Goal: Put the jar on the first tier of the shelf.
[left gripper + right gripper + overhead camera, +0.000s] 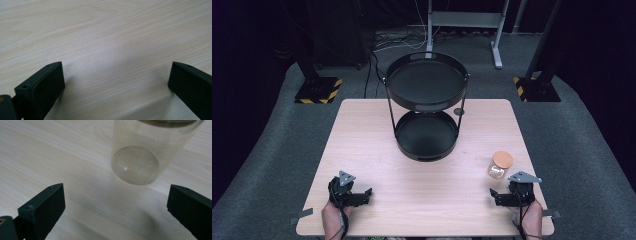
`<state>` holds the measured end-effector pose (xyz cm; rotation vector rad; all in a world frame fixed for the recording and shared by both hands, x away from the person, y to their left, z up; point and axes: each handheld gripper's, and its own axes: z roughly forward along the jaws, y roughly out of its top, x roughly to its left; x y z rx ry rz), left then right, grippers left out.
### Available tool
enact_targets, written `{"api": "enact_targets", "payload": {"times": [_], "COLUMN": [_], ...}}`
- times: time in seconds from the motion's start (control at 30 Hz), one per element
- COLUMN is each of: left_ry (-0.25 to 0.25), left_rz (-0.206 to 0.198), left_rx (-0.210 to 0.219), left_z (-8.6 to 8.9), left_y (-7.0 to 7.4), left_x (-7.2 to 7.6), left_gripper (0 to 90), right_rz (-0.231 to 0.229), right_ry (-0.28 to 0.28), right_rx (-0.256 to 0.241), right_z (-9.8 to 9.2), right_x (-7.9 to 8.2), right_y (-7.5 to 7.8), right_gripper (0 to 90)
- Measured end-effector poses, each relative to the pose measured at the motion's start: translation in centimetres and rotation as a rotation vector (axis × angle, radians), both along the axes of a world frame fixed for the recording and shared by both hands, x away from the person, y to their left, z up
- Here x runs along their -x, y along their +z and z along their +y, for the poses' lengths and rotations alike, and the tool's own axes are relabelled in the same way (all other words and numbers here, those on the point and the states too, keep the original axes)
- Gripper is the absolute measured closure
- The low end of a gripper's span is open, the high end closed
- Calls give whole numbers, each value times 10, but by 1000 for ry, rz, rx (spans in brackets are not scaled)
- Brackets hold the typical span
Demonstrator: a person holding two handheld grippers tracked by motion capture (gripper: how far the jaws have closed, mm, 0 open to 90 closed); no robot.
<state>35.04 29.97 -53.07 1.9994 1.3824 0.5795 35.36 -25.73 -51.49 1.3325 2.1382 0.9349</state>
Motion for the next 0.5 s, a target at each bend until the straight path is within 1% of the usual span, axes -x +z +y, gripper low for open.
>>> {"api": "enact_targets", "payload": {"times": [0.23,0.37,0.5], "left_ry": [-2,-2,-2], "left_rz": [1,1,1], "left_rx": [1,1,1], "left_z": [0,0,0], "left_y": [0,0,0], "left_x": [0,0,0], "left_gripper": [4,5,5], "right_rz": [-12,-19,-19], "right_ry": [-12,-23,-21], "right_rx": [10,-17,-11], "right_z": [0,-2,-1], "right_x": [-11,-17,-24], "right_y": [7,12,15], "right_gripper": [9,8,9]}}
